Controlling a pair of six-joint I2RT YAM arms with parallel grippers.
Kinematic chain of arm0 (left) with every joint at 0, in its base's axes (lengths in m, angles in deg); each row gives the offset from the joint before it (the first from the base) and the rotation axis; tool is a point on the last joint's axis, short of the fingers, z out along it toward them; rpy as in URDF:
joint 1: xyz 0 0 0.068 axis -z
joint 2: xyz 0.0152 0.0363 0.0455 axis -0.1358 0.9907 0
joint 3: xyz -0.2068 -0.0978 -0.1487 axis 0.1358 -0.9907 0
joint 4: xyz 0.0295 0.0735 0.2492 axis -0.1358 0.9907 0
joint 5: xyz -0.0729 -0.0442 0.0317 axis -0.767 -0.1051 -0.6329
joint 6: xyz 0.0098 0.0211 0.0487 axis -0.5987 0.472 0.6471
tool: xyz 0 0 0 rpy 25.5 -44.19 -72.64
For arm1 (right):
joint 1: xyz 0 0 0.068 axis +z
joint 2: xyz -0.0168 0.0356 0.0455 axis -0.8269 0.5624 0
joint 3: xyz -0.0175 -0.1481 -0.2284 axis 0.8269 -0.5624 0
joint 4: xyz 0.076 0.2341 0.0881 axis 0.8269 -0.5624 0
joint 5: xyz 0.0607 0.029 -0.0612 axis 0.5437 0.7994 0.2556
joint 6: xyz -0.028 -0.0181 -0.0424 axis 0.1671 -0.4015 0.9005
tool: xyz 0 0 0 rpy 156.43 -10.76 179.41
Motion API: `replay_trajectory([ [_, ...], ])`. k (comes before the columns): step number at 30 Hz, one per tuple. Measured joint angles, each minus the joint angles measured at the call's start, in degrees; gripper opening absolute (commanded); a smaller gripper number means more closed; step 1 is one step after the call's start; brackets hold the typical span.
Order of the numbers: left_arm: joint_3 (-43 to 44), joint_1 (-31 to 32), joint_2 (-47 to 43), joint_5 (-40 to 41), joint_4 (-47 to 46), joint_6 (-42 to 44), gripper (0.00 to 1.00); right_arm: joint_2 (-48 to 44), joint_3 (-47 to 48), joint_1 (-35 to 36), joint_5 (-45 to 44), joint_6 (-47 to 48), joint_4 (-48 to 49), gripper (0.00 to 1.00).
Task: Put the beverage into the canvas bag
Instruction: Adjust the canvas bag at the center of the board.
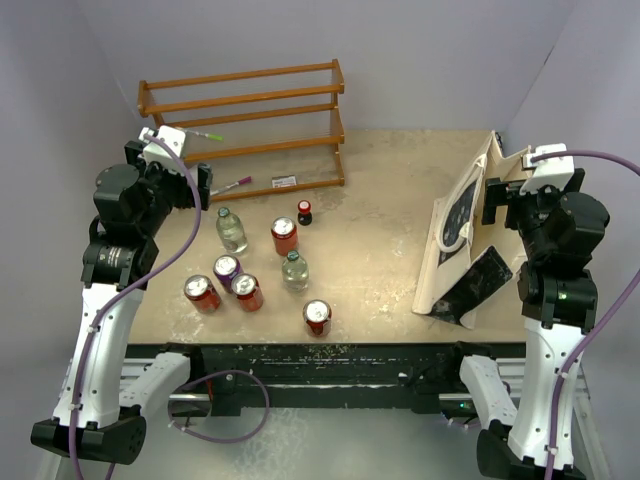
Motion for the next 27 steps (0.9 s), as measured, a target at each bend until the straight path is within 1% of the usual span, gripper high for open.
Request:
replay_trajectory([
  [10, 0.00, -0.04, -0.04, -0.09, -0.02, -0.02, 0.99, 0.09, 0.00, 0.00, 0.02, 0.00, -0.04, 1.00],
  [15, -0.33, -0.04, -0.28, -0.42, -0.61, -0.39, 0.99, 1.27, 0.15, 0.00, 1.57, 0.04, -1.27, 0.96],
  [20, -1.77, -0.04, -0.52, -1.33, -1.49, -0.35, 0.99, 5.75, 0.96, 0.00, 3.26, -0.20, -3.72, 0.93],
  [23, -2.25, -0.04, -0.50, -3.37, -1.33, -0.33, 0.99, 8.96, 0.96, 0.00, 3.23, -0.72, -4.31, 0.88],
  [27, -2.36, -0.04, -0.52, -5.92, -1.31, -0.13, 0.99, 13.88, 1.51, 0.00, 3.30, -2.12, -4.28, 0.84],
])
